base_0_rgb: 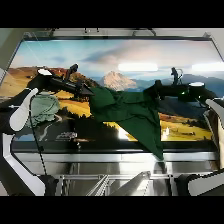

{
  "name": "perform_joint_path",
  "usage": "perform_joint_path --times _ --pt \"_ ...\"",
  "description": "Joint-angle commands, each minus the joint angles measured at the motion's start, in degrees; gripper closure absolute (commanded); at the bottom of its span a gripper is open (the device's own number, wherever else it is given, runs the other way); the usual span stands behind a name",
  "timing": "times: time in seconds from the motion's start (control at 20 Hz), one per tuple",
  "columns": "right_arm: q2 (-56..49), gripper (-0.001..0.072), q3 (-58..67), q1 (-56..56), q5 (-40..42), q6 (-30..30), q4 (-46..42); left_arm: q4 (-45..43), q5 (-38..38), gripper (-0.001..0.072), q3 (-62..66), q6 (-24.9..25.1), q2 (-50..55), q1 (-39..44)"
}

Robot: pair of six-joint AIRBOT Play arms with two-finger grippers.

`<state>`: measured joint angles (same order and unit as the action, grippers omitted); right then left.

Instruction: Fold the shirts.

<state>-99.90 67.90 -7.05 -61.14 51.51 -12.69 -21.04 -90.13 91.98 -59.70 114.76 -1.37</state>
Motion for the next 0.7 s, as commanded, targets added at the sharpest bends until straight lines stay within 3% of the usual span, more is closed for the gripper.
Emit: perform_joint_path --times 0.0,0.1,0.25,0.5,0.65 --pt "6.29 0.0693 7.43 -2.97 -11.91 -3.50 8.09 23.85 -7.52 0.0690 0.07 1.77 -5.07 -4.00" --pt "15.41 0.0693 12.37 -6.36 -12.85 -2.64 8.92 39.10 -9.16 0.0692 0.07 1.55 -11.67 -7.45" --pt "30.77 0.0694 16.96 -11.06 -10.14 -2.97 9.44 52.17 -7.69 0.0691 0.07 1.09 -22.97 -12.59" --pt "54.53 0.0694 17.22 -17.62 -6.10 -6.64 8.31 53.62 -10.64 0.0688 0.04 -3.61 -38.82 -17.53" --pt "64.61 0.0694 17.22 -18.64 0.98 -5.29 -1.31 53.48 -11.76 0.0688 0.04 -3.52 -44.85 -17.49"
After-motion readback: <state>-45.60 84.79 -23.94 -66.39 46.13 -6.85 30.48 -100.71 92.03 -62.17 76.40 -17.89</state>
